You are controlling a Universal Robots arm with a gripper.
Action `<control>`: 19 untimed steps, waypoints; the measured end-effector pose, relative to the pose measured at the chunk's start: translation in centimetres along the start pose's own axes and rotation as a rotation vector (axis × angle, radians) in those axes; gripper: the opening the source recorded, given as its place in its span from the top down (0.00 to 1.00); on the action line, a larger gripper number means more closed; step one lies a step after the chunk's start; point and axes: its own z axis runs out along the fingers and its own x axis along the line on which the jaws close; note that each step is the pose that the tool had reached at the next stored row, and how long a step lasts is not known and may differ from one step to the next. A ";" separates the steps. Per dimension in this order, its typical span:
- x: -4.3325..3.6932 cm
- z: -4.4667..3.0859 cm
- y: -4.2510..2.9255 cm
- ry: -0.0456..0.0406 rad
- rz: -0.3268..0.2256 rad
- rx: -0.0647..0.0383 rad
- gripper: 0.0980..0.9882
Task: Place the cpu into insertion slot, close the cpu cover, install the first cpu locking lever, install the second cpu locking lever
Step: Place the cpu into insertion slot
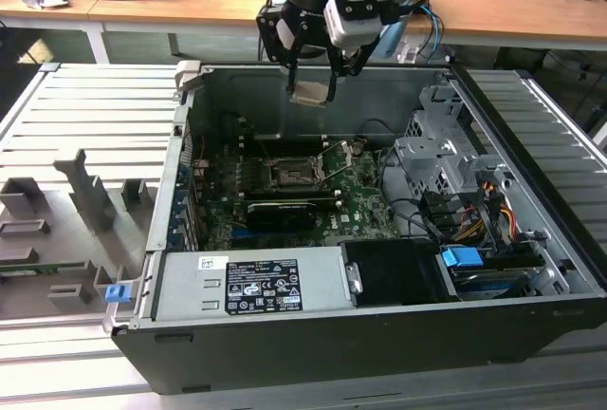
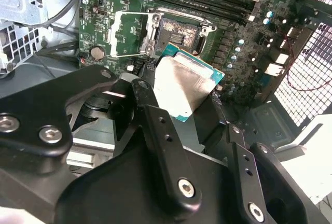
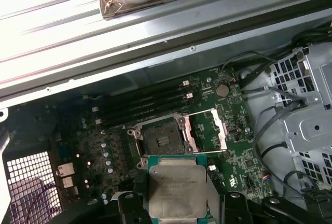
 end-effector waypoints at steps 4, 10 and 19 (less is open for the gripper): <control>0.00 0.04 0.00 -0.0020 0.023 0.000 0.51; 0.00 0.08 -0.01 -0.0040 0.044 -0.001 0.51; 0.00 0.19 -0.02 -0.0075 0.083 -0.002 0.51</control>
